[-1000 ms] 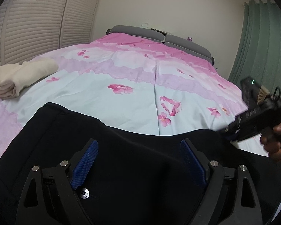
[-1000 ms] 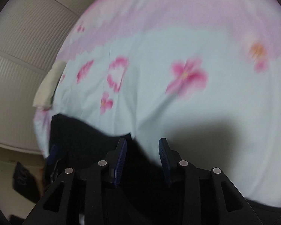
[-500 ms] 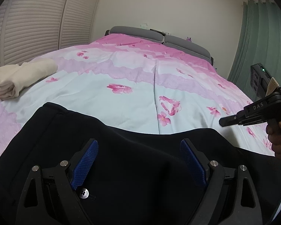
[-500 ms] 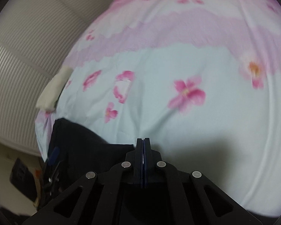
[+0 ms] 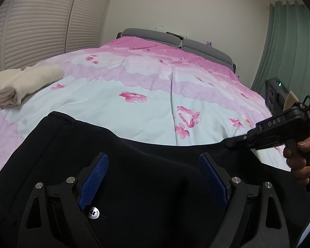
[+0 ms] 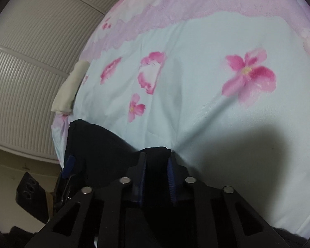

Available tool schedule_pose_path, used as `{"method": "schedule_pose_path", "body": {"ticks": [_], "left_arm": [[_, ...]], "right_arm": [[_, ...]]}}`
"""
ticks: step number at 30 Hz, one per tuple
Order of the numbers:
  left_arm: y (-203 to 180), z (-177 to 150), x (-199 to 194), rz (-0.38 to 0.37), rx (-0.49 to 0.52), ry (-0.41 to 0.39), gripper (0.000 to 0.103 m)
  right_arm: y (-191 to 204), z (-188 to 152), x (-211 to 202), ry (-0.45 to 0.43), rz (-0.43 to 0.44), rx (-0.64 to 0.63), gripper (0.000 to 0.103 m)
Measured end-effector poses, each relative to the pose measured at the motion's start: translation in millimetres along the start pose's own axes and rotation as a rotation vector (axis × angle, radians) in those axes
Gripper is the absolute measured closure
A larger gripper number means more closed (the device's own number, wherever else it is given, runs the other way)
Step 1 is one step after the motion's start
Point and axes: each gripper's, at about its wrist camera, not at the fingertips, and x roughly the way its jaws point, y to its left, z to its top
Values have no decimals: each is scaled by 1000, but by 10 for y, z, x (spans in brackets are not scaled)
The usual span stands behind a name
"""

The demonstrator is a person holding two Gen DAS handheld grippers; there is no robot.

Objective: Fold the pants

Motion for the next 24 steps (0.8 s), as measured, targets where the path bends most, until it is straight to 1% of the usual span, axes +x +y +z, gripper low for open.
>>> {"method": "schedule_pose_path", "body": {"ticks": [1, 2, 3, 5, 7, 8, 9, 10, 12, 13, 14, 16, 17, 18, 19, 21, 22, 23, 24], "left_arm": [[-3, 0, -6, 2, 1, -4, 13], [-5, -6, -11, 5, 3, -6, 13], [-4, -10, -11, 7, 5, -7, 13], [-4, -17, -5, 10, 5, -6, 13], [1, -22, 3, 13, 4, -4, 13], [7, -19, 6, 14, 3, -3, 13], [16, -19, 5, 14, 1, -4, 13], [20, -17, 1, 15, -1, -5, 13], [29, -12, -5, 16, -6, -9, 13], [36, -10, -1, 15, -8, -8, 13], [38, -12, 1, 14, -10, -7, 13], [48, -14, 0, 12, -14, -7, 13], [54, -15, -3, 11, -15, -7, 13], [56, -13, -8, 10, -15, -7, 13], [57, -11, -13, 9, -15, -8, 13], [57, -10, -22, 9, -14, -11, 13], [55, -10, -26, 7, -12, -11, 13], [55, -9, -28, 7, -11, -11, 13], [52, -8, -33, 7, -10, -13, 13]], "right_arm": [[49, 3, -26, -8, -12, -16, 86], [133, 7, -57, -21, -48, -56, 86], [259, 7, -72, -31, -109, -118, 87], [612, -46, -24, -36, -308, -337, 87], [891, -133, 125, -30, -479, -534, 87], [924, -141, 217, -12, -531, -574, 86], [891, -113, 267, 3, -543, -572, 85], [808, -62, 296, 19, -536, -540, 85], [591, 50, 284, 25, -477, -447, 84], [491, 105, 249, 14, -435, -388, 83], [413, 140, 210, 2, -392, -335, 80], [239, 172, 86, -20, -301, -241, 80], [189, 163, 34, -32, -277, -213, 79], [152, 142, -33, -48, -260, -194, 79], [126, 121, -118, -73, -264, -185, 79], [78, 86, -256, -118, -358, -183, 76], [21, 69, -313, -119, -368, -178, 76], [-49, 50, -359, -100, -335, -163, 76], [-110, 29, -383, -60, -273, -154, 76]]}}
